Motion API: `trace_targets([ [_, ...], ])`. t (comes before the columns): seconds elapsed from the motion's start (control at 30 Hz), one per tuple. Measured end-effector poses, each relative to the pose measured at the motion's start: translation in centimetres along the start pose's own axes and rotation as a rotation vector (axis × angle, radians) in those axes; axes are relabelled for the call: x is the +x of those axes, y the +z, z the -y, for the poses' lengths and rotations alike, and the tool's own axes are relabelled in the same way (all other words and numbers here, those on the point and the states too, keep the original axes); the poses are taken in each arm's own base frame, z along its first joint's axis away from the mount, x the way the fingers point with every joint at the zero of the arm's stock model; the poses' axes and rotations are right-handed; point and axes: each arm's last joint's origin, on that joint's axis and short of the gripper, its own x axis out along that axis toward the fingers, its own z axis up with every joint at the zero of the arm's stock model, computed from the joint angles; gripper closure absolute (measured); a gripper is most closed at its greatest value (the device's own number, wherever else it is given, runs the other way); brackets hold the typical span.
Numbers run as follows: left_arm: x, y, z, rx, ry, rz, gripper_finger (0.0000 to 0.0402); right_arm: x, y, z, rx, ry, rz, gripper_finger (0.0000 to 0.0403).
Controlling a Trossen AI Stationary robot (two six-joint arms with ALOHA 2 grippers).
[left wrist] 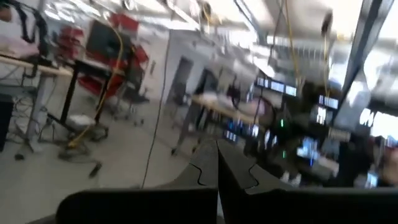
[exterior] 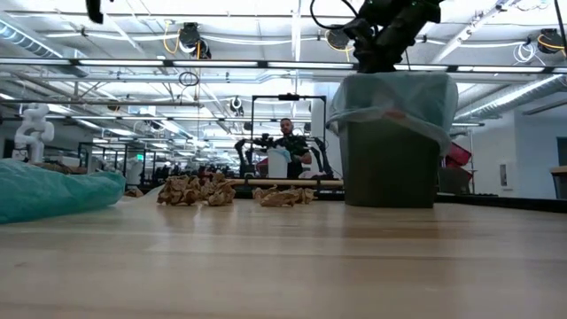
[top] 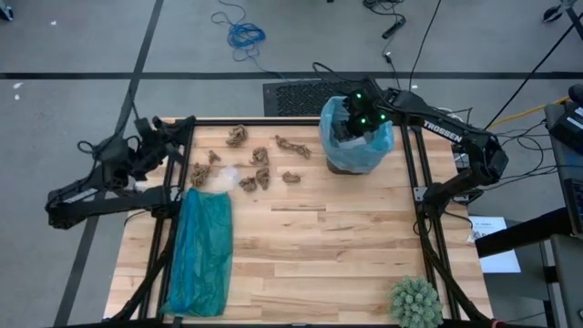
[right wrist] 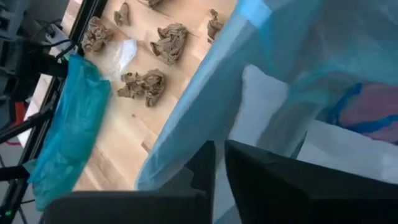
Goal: Place trash/remove bag and relplace
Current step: Put the white paper into the trash bin, then put the brown napkin into the trash bin
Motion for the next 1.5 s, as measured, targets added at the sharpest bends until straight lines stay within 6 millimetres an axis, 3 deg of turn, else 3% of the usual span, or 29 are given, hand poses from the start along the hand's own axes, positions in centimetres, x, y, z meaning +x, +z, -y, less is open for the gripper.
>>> trace_targets([
  [0.3, 4.5, 1.7, 2.1, 0.216, 0.030, -0.381, 0.0401, -2.6, -0.3, -0.1, -0.108, 0.021, 0.071, 0.0252],
  [0.57, 9.9, 1.1, 2.2, 0.354, -0.071, -0.733, 0.0401, -7.4, -0.8, -0.5, -0.145, 0.088, 0.261, 0.0181],
  [0.67, 13.1, 0.0, 1.5, 0.378, -0.119, -0.813, 0.0401, -9.2, -1.2, -1.1, -0.172, 0.133, 0.347, 0.0173],
  [0.87, 19.0, -2.1, -2.1, 0.360, -0.109, -0.918, 0.0401, -12.6, -2.1, -2.0, -0.201, 0.222, 0.501, 0.0174],
  [1.03, 22.5, -6.0, -4.7, 0.270, -0.203, -1.055, 0.0401, -14.3, -2.5, -2.5, -0.234, 0.270, 0.593, 0.0174],
  [1.23, 25.1, -10.2, -6.0, 0.293, -0.242, -1.163, 0.0384, -14.5, -2.6, -2.5, -0.237, 0.279, 0.608, 0.0174],
  [1.5, 26.6, -15.0, -7.2, 0.264, -0.235, -1.286, 0.0294, -14.5, -2.6, -2.5, -0.236, 0.277, 0.605, 0.0174],
])
